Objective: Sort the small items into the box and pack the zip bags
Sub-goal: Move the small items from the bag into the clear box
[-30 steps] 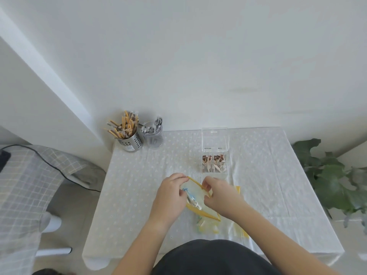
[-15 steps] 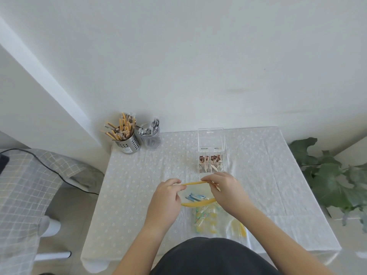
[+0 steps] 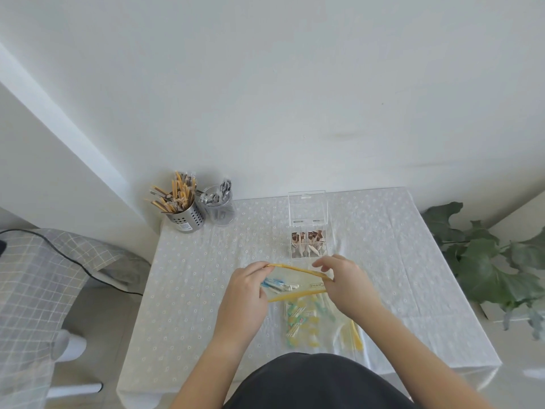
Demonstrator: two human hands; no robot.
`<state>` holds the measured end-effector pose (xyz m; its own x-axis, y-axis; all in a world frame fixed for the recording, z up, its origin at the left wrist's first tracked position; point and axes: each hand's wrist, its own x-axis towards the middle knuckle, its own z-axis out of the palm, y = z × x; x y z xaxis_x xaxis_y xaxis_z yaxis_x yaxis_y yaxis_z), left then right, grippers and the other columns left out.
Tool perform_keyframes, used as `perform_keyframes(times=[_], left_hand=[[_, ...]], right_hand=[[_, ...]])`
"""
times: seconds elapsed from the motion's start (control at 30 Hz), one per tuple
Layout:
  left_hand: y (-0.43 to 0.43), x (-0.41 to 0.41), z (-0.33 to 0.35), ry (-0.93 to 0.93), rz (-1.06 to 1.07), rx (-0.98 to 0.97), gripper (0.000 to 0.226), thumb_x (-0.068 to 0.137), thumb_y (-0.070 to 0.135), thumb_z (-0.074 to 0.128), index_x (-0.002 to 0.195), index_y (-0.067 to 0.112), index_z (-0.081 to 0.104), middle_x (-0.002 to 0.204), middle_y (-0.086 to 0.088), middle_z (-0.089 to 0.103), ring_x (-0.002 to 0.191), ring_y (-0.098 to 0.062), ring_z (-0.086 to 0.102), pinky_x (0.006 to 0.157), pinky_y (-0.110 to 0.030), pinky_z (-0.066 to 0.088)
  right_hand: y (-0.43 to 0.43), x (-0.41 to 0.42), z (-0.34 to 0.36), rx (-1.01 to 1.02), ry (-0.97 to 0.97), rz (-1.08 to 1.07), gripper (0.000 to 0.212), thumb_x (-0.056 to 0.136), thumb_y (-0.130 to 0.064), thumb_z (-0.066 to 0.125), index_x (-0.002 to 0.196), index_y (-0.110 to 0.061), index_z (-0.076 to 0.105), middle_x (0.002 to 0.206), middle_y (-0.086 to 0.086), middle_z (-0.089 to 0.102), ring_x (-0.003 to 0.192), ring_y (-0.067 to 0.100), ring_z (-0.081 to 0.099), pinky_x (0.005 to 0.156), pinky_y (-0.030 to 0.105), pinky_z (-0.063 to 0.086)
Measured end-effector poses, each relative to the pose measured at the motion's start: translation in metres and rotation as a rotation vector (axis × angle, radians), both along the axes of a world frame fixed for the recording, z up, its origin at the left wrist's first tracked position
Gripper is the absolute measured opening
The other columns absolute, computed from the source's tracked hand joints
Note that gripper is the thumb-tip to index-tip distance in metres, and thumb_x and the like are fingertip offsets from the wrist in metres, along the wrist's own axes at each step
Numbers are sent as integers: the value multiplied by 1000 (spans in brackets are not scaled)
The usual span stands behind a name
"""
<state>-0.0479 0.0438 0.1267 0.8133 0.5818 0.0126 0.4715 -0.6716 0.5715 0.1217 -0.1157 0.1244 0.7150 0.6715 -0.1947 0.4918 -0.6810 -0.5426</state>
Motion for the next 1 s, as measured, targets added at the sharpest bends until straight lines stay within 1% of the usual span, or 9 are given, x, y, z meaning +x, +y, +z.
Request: perform_keyframes(times=[0.17,0.27,0.43,0.5,0.67,0.73,0.87,0.93,1.0], left_hand=[[-4,-2,-1,6,-15,-27,60,98,-5,50,149,25,57,149,19,51,136,-1,39,114,-11,27],[-5,-6,-2,-10,-29,-55,58,99,-3,52,149,25,57,148,20,50,137,2,38,117,-24,40],[-12,-8,2,-45,-63,-73,57,98,-3,54,147,25,59,146,21,51,135,5,41,110,-31,49],[-14,-9,3,-55,-79,-70,58,97,-2,56,147,26,59,146,22,51,135,5,41,110,-30,49],[-21,-8,8,-93,-121,-72,60,96,-4,58,147,27,59,146,23,52,134,7,42,111,-28,48],[-25,-9,7,-110,-136,-69,61,95,-6,58,147,27,60,147,22,52,134,9,40,111,-27,46],[-32,-13,7,-124,-160,-53,62,96,-6,55,149,27,58,150,23,49,134,15,34,115,-12,33],[-35,-15,8,-128,-167,-51,62,96,-6,55,149,26,57,150,22,49,134,15,34,114,-7,27],[-36,-16,8,-129,-166,-46,61,96,-6,54,149,25,58,150,21,50,134,13,36,113,-6,26]], right_hand=[[0,-4,3,-24,10,6,40,94,-10,58,121,-37,66,106,-17,60,82,8,60,69,25,54],[-3,-5,13,57,30,30,31,92,-27,69,122,-36,65,106,-17,56,78,1,56,69,18,47],[7,-23,42,203,28,74,3,91,-32,69,94,-33,69,81,-13,61,67,3,57,61,20,50],[14,-30,44,98,60,131,12,95,-28,61,97,-29,73,79,-12,68,68,3,61,66,24,57],[34,-40,15,-220,40,302,38,103,-21,44,137,-24,59,125,-2,68,108,18,67,90,31,55],[44,-37,6,-370,-11,387,35,103,-15,46,136,-15,57,121,3,67,102,20,67,90,33,55],[62,-41,8,-639,-33,555,12,104,-8,46,101,-7,57,77,3,47,80,18,50,82,30,46],[70,-41,8,-696,-68,606,16,104,-8,44,91,-7,53,77,3,44,89,19,48,89,30,44],[67,-36,-7,-716,-73,585,15,104,-7,44,109,-6,58,95,7,54,96,20,50,92,26,45]])
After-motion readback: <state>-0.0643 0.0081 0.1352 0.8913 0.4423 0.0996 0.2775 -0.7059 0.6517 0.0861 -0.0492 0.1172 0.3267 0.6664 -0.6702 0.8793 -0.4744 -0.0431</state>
